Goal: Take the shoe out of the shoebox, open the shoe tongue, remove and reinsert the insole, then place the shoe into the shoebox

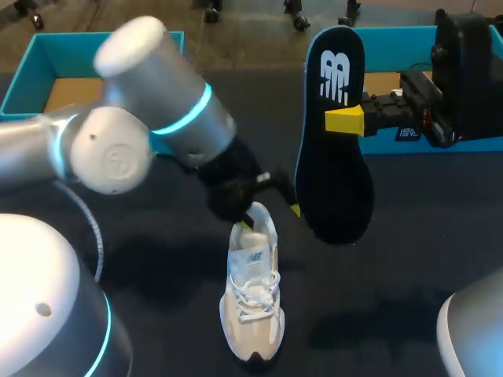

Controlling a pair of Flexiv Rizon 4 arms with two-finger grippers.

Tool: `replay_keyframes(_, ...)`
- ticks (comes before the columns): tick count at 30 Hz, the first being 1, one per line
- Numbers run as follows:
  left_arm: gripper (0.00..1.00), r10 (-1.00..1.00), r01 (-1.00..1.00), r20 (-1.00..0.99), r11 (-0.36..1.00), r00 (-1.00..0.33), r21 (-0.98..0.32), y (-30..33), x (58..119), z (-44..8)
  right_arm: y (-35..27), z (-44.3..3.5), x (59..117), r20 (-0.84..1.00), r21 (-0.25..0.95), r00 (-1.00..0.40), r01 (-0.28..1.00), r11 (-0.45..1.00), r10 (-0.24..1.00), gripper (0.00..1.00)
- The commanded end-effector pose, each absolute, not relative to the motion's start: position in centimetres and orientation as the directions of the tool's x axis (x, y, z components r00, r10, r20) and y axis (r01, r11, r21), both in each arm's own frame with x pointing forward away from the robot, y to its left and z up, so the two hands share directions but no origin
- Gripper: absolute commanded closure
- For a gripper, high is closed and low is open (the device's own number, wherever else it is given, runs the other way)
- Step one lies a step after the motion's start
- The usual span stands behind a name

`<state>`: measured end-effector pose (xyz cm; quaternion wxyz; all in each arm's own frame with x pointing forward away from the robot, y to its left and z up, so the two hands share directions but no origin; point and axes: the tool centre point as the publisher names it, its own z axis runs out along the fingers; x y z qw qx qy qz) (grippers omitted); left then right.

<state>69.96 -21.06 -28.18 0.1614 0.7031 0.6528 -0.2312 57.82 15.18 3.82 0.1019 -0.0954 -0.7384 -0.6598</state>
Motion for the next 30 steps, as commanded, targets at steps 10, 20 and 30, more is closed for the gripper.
replay_keyframes(10, 0.0, 0.623, 0.981, -0.782, -0.157, 0.01, -0.112, -18.4, 71.2, -23.8, 15.6, 3.9, 58.2, 0.278, 0.954, -0.96, 0.277, 0.115, 0.002, 1.0)
replay_keyframes(20, 0.0, 0.575, 0.991, -0.817, -0.121, 0.027, -0.052, -18.5, 71.5, -22.9, 15.6, 3.9, 58.2, 0.278, 0.954, -0.96, 0.277, 0.115, 0.002, 1.0)
replay_keyframes(30, 0.0, 0.529, 0.995, -0.847, -0.096, 0.054, 0.003, -19.0, 72.2, -20.8, 15.6, 3.9, 58.2, 0.278, 0.954, -0.96, 0.277, 0.115, 0.002, 1.0)
